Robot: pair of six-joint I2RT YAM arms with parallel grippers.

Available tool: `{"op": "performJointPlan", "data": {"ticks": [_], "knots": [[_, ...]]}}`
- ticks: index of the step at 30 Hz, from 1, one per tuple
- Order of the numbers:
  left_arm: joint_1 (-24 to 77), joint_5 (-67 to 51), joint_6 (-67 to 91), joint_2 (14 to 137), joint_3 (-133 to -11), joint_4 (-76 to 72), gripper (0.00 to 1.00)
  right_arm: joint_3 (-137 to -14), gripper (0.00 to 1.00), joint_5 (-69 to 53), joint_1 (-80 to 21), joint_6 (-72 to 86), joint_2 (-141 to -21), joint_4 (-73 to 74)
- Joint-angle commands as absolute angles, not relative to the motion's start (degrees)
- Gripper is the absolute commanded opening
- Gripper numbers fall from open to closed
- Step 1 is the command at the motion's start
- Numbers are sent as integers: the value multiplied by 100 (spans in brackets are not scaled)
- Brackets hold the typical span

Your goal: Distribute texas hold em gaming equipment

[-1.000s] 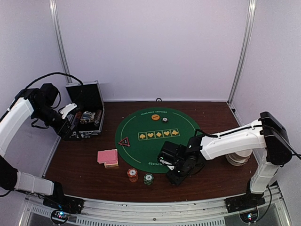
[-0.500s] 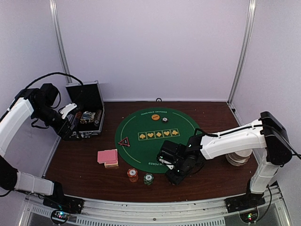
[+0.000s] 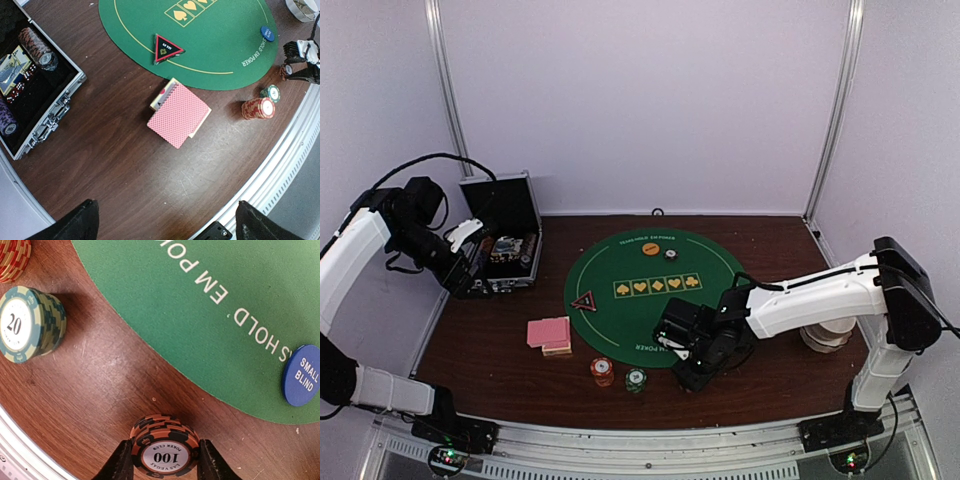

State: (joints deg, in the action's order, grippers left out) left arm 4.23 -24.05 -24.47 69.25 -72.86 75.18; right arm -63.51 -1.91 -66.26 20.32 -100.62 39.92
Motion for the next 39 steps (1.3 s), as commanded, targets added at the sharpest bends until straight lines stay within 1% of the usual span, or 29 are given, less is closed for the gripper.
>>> {"op": "performJointPlan", "data": {"ticks": [1, 4, 8, 12, 16, 20, 24, 30, 35, 39], "knots": [[445, -2405, -2452, 6831, -7304, 7577, 98, -6414, 29, -29, -6653, 2013, -10031, 4018], [447, -2407, -2452, 6835, -7316, 7581, 98, -6423, 26, -26, -6653, 2004, -10011, 4048], [446, -2401, -2452, 6829, -7313, 7582, 98, -6554, 14, -26, -6653, 1983, -9964, 4145], [450, -2399, -2461, 6809, -7304, 7578, 98, -6792, 8, 88, -6656, 1955, -9811, 4285], [444, -2404, -2458, 6804, -7304, 7576, 98, -7187, 5, 177, -6649, 1888, -9833, 4477], [442, -2409, -2469, 6794, -7301, 7591, 98, -7581, 5, 265, -6622, 1815, -10051, 4420], [444, -2445, -2464, 6790, -7279, 7588, 98, -8273, 5, 264, -6518, 1701, -10610, 4247], [445, -2473, -2470, 6794, -7296, 7592, 98, -9905, 5, 155, -6367, 1488, -11928, 4040], [447, -2494, -2503, 6772, -7289, 7593, 98, -11179, 5, 125, -6182, 1373, -13058, 4139], [445, -2539, -2521, 6768, -7269, 7589, 97, -11883, 5, 81, -6017, 1380, -13704, 4224]]}}
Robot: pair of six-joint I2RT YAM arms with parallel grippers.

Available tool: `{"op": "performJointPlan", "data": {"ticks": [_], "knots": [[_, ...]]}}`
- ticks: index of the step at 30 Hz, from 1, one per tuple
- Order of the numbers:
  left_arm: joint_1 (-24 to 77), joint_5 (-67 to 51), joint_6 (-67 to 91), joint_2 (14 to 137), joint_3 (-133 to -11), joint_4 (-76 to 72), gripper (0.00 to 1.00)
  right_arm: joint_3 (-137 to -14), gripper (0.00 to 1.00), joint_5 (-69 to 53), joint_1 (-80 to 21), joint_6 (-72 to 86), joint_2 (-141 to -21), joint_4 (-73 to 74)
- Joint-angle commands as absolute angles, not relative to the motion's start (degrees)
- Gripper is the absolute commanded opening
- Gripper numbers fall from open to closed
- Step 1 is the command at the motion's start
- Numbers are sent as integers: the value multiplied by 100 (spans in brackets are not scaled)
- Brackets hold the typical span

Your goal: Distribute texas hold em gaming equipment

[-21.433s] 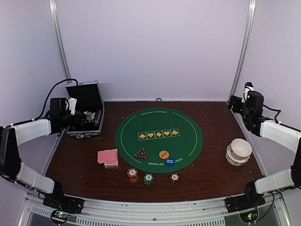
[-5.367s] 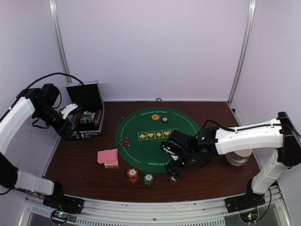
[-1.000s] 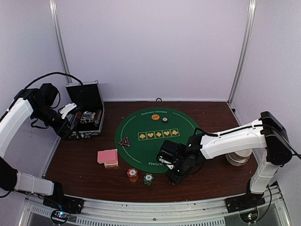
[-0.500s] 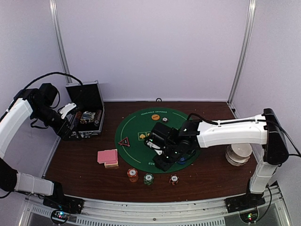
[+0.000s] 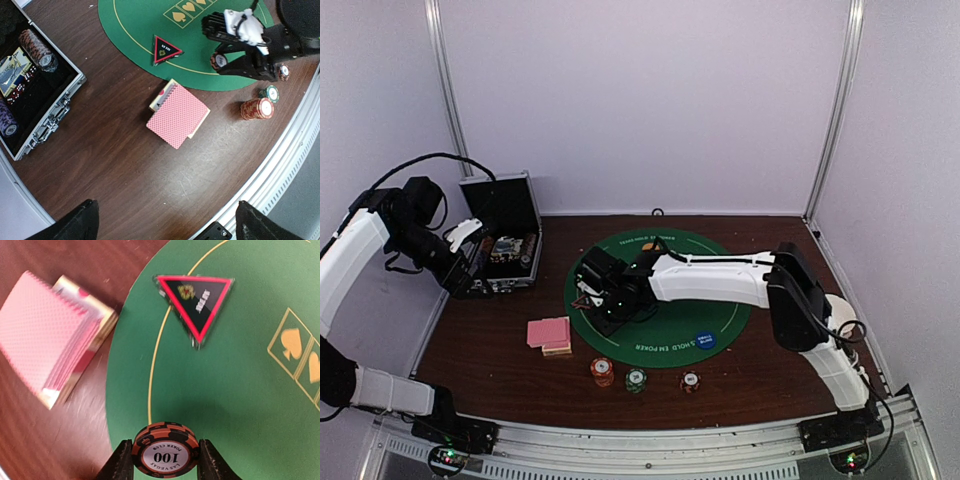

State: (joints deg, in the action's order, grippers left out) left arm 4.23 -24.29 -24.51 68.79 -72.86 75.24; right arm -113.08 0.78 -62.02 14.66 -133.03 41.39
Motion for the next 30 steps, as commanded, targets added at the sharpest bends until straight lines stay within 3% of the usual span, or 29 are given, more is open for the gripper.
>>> {"op": "performJointPlan", "data": {"ticks": [1, 15, 18, 21, 25, 30], "knots": [[446, -2552, -2529, 6763, -7262, 7587, 98, -12026, 5, 60, -5978, 1394, -13870, 4241], [444, -2594, -2566, 6808, -7181, 7583, 98, -12616, 9, 18, -5824, 1409, -14487, 4424], [447, -2610, -2555, 6813, -7185, 7578, 98, -12605, 17, 14, -5818, 1400, -14502, 4462], [449, -2585, -2549, 6817, -7198, 7581, 98, -12603, 37, 24, -5810, 1368, -14470, 4511], [446, -2554, -2549, 6812, -7192, 7587, 98, -12555, 57, 134, -5814, 1290, -14210, 4556], [448, -2541, -2532, 6817, -7213, 7586, 98, -12174, 71, 253, -5813, 1181, -13478, 4463]]}}
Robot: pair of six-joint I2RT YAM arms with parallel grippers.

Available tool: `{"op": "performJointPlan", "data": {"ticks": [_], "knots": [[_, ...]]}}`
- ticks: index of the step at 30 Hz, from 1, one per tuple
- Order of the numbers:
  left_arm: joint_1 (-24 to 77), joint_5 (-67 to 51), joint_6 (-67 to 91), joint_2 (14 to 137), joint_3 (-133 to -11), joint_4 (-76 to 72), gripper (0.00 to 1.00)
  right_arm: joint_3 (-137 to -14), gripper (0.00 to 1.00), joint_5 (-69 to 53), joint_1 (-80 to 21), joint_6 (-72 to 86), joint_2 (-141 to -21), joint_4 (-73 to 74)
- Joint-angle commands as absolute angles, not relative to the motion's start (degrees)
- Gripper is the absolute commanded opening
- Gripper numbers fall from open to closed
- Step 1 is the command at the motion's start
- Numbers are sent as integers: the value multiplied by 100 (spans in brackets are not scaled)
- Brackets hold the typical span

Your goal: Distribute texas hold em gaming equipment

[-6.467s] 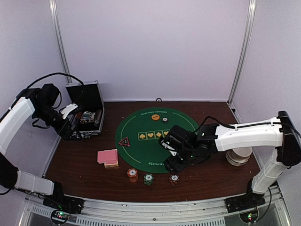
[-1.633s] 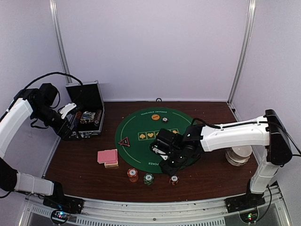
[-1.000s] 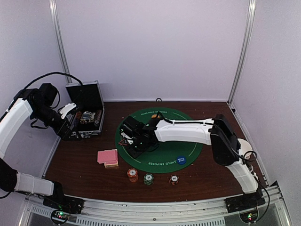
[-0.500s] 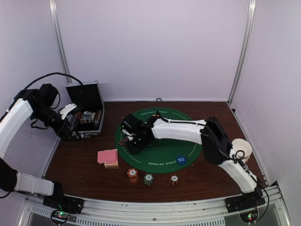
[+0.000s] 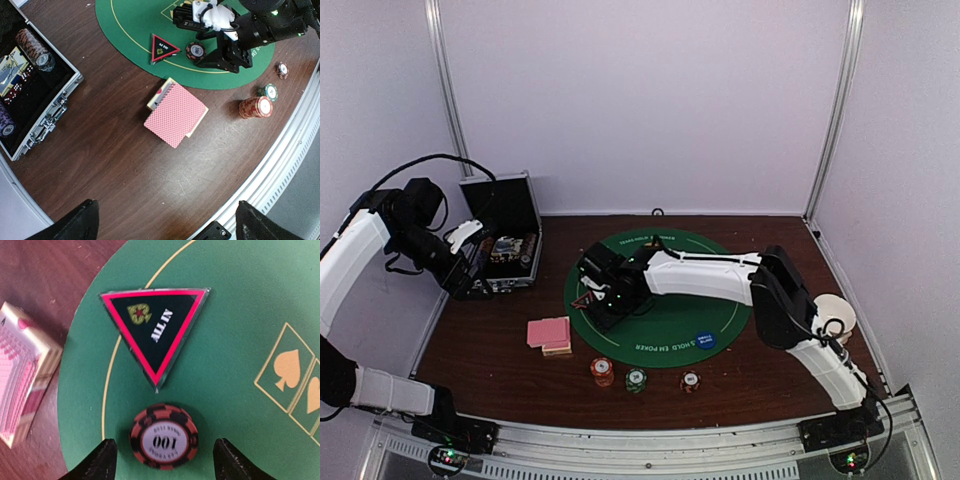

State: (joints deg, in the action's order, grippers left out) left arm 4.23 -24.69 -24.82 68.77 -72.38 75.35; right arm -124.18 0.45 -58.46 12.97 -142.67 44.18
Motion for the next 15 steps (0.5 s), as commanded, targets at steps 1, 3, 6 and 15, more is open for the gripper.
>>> {"op": "performJointPlan", "data": {"ticks": [1, 3, 6, 15], "knots": [[442, -2548, -2519, 6810, -7222, 7588, 98, -12067, 71, 260, -5818, 1178, -13304, 4457], [447, -2541, -2506, 6809, -7245, 7590, 98, -11766, 73, 220, -5818, 1189, -12849, 4411], [448, -2527, -2496, 6804, -7288, 7601, 98, -11038, 75, 75, -5819, 1270, -12149, 4277], [446, -2514, -2504, 6819, -7353, 7654, 98, -7976, 83, 17, -5928, 1935, -9952, 4380]]}}
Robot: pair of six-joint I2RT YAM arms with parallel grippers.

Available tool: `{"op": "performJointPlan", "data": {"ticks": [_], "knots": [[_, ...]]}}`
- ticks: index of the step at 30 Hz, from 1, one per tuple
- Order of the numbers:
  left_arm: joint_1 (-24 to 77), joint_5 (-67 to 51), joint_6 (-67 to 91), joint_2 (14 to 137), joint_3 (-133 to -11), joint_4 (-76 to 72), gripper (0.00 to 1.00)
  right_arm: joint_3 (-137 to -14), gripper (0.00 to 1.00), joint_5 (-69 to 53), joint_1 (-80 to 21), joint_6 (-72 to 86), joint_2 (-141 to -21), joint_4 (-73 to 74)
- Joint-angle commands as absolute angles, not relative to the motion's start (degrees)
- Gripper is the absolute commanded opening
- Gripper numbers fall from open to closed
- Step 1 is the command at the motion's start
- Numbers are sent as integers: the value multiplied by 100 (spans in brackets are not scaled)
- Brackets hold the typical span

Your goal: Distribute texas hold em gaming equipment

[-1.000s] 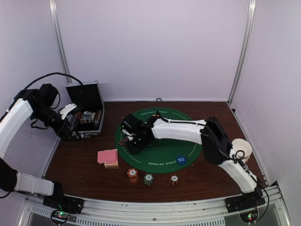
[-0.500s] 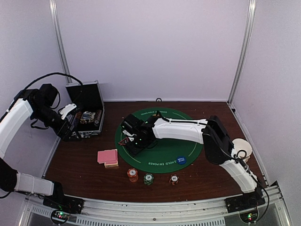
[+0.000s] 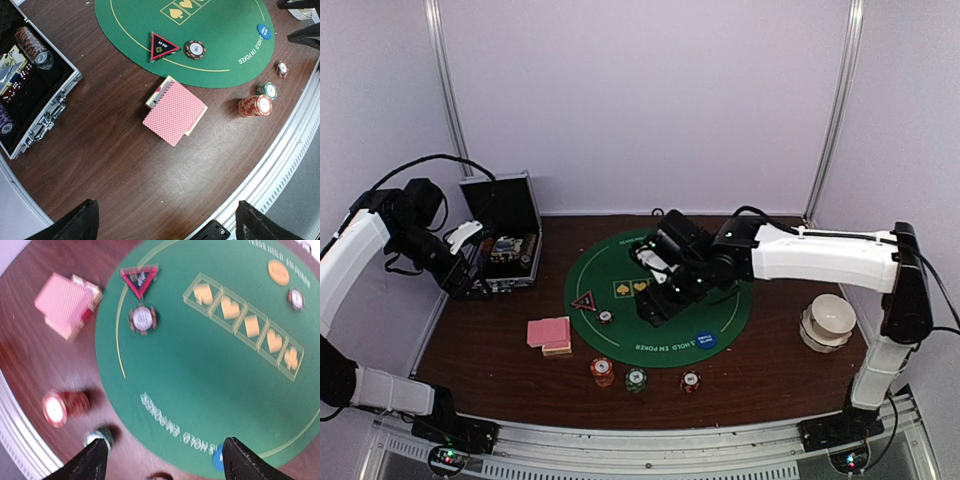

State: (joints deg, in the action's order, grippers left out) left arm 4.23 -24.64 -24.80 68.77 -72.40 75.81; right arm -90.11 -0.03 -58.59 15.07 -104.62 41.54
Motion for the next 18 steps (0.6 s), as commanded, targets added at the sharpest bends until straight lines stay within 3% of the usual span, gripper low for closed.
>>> {"op": "performJointPlan", "data": {"ticks": [1, 12, 18], "knots": [[445, -2524, -2499, 6817, -7353, 7661, 98, -7692, 84, 15, -5982, 2013, -9740, 4419], [449, -2562, -2446, 6879, -7407, 7681, 98, -6262, 91, -380, -6404, 2537, -9177, 4275], [453, -2516, -2451, 6878, -7435, 7709, 97, -6255, 84, -472, -6455, 2456, -9594, 3991]]}}
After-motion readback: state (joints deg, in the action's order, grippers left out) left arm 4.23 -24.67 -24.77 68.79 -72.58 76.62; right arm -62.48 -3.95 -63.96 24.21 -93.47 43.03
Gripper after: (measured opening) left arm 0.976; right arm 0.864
